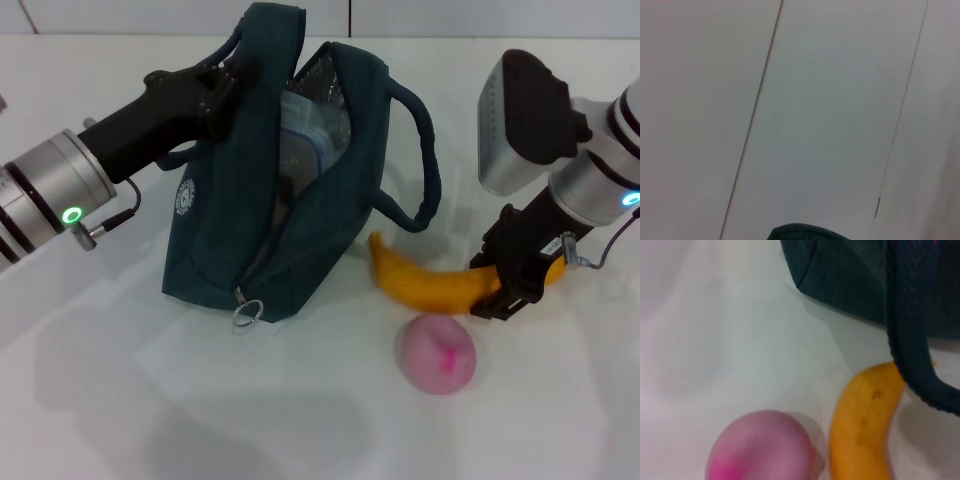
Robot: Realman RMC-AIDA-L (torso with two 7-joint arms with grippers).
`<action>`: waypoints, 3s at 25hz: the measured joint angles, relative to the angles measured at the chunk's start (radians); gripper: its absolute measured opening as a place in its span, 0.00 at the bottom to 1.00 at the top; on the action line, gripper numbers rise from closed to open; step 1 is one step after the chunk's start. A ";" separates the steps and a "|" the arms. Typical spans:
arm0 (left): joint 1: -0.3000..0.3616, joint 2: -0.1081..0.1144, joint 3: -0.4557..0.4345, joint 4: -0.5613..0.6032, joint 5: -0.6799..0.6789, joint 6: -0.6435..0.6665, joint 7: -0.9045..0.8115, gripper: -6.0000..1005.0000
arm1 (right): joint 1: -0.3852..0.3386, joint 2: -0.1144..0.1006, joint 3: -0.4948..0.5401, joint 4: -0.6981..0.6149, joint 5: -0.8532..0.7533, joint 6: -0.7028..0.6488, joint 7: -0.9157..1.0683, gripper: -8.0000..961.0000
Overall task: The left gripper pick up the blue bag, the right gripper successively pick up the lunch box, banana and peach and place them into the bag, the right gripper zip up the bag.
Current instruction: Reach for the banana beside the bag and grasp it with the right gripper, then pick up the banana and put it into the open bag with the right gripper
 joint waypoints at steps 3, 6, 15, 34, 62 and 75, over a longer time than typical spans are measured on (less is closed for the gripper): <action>0.002 0.000 0.000 0.000 0.000 0.005 0.000 0.04 | -0.010 -0.002 0.030 -0.002 0.004 0.001 0.002 0.80; 0.007 0.000 -0.002 -0.001 0.000 0.029 0.000 0.04 | -0.060 -0.007 0.129 -0.046 0.013 -0.023 0.000 0.57; 0.014 0.000 -0.005 -0.001 -0.001 0.045 0.000 0.04 | -0.274 -0.015 0.442 -0.192 0.174 -0.068 -0.088 0.42; -0.035 -0.001 -0.004 -0.030 -0.026 0.095 -0.002 0.04 | -0.128 -0.010 0.633 0.416 1.036 -0.094 -0.545 0.42; -0.067 -0.002 0.000 -0.049 -0.051 0.064 -0.002 0.04 | -0.009 0.003 0.675 1.052 1.246 -0.101 -0.646 0.43; -0.074 -0.002 0.001 -0.051 -0.051 0.064 0.000 0.04 | 0.065 0.003 0.986 1.134 0.884 0.036 -0.675 0.44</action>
